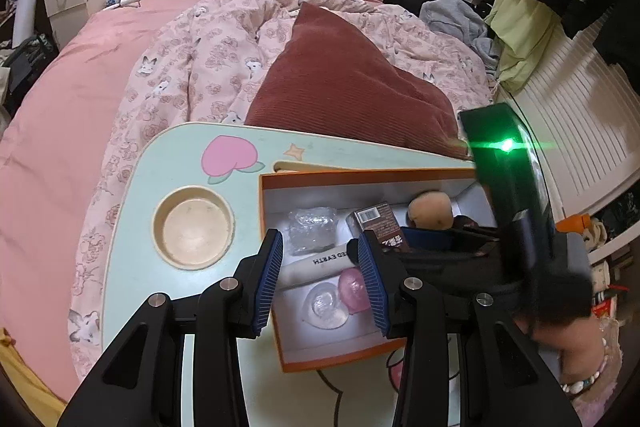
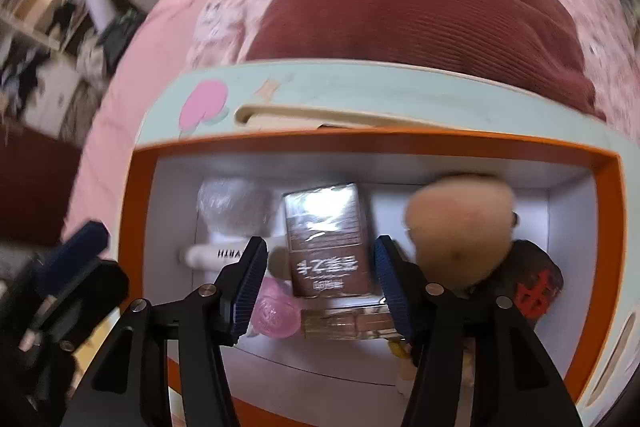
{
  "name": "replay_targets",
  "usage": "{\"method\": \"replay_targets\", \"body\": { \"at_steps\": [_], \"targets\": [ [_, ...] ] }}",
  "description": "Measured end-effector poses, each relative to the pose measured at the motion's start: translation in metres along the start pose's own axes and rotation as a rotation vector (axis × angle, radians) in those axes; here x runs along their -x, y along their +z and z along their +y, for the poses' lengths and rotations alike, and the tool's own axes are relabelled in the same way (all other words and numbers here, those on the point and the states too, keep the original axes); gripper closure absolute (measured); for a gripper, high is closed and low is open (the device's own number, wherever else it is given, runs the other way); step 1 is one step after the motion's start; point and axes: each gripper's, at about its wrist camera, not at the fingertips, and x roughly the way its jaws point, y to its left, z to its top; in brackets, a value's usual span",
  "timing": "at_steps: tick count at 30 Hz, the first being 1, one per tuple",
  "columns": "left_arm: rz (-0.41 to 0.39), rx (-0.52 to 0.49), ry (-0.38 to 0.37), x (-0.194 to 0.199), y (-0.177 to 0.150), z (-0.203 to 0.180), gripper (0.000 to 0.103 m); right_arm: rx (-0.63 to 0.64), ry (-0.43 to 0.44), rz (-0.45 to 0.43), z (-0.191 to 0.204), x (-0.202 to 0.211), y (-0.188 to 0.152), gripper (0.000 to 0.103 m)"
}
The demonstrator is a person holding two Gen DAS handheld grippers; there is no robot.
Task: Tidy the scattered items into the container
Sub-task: 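Grasp the bubble wrap with the left tool while the right tool grasps the brown carton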
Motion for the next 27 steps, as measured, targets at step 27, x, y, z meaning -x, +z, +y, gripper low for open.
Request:
{"method": "replay_targets", "body": {
  "at_steps": [27],
  "targets": [
    [0.072, -0.197, 0.347, -0.096, 0.009, -0.051, 0.077, -0.072, 0.083, -0.418, -0.04, 0.137, -0.096, 0.064]
  ]
}}
